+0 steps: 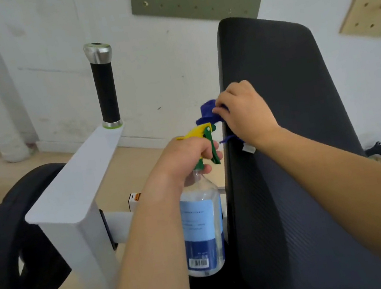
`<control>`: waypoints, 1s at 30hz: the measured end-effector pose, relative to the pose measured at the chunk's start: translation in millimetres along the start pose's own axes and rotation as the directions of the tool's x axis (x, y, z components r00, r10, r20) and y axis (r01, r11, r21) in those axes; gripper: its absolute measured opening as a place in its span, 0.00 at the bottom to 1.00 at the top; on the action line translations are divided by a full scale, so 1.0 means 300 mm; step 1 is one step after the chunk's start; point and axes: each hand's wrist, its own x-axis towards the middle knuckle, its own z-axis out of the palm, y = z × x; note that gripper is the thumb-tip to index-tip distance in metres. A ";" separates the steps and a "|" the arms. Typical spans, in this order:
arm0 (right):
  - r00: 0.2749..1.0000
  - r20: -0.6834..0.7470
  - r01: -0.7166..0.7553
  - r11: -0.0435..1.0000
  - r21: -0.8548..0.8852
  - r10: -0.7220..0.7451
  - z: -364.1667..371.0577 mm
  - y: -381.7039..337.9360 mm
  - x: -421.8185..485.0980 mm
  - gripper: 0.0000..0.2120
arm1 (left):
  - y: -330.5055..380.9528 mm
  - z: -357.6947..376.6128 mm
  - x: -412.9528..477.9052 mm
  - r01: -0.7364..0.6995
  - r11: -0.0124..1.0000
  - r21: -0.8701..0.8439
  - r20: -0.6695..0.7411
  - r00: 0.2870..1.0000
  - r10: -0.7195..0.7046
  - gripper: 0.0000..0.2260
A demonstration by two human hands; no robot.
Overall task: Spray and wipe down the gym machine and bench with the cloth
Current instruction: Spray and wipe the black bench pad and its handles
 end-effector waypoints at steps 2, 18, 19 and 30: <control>0.985 -0.172 -0.015 1.000 -0.005 0.014 -0.038 0.035 -0.007 0.04 | 0.049 0.025 0.043 -0.038 0.999 0.033 -0.034 0.999 0.039 0.12; 0.913 -0.088 -0.327 0.842 0.428 0.399 -0.041 0.214 0.116 0.04 | 0.071 0.024 0.171 0.044 0.985 -0.169 -0.061 0.997 -0.055 0.08; 0.943 -0.021 -0.297 0.869 0.396 0.331 -0.016 0.209 0.125 0.07 | 0.072 0.013 0.172 0.045 0.984 -0.170 -0.080 0.995 -0.059 0.08; 0.835 0.385 0.401 0.914 0.064 -0.393 0.052 0.065 -0.031 0.19 | 0.091 -0.002 0.149 0.013 0.996 -0.091 -0.036 0.999 -0.016 0.13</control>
